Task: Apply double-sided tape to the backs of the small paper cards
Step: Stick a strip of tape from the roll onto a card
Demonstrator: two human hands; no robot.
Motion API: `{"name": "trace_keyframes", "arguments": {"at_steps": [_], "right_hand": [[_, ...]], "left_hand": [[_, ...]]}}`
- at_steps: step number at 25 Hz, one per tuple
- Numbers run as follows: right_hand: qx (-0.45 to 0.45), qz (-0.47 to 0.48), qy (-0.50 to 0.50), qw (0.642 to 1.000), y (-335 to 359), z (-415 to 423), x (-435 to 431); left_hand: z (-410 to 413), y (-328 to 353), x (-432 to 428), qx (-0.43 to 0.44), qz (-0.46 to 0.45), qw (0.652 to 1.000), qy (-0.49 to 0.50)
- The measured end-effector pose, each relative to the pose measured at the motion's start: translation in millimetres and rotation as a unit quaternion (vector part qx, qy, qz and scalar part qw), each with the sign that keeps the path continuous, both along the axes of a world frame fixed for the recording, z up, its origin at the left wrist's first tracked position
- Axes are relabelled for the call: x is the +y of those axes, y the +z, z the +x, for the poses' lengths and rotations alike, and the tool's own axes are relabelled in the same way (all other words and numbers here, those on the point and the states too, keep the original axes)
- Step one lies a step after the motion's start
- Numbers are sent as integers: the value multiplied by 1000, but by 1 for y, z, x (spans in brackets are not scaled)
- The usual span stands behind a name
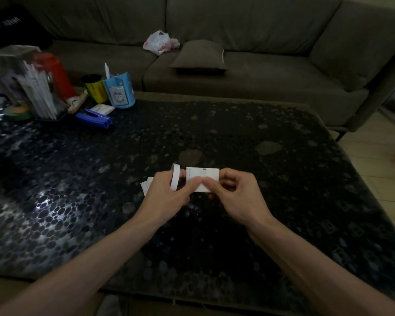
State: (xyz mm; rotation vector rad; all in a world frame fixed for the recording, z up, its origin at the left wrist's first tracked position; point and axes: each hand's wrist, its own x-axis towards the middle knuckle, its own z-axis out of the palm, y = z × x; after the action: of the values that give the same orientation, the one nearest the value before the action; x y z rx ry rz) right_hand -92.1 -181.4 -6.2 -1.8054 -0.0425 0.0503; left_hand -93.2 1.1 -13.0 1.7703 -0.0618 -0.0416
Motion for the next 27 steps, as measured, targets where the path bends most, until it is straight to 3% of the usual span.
{"name": "trace_keyframes", "arguments": {"at_steps": [7,12,16,20,24,27], "right_hand": [[27,46,28,998,0,3,-3],[-49,9,20,999,0,3,-2],[-32,19,6,999,-2,5,-3],[-42,20,14,999,-4,7,-2],[38,77,13,996,-2,5,0],[21,48,13,999,-2,9,-4]], "left_hand": [[1,0,1,-12,-17,999,28],[-3,6,3,-7,-14,1000,15],[-6,10,-1,-14,10,1000,5],[-6,10,0,12,-21,1000,15],[-4,9,-1,14,-11,1000,14],[-4,5,-4,21,-26,999,25]]}}
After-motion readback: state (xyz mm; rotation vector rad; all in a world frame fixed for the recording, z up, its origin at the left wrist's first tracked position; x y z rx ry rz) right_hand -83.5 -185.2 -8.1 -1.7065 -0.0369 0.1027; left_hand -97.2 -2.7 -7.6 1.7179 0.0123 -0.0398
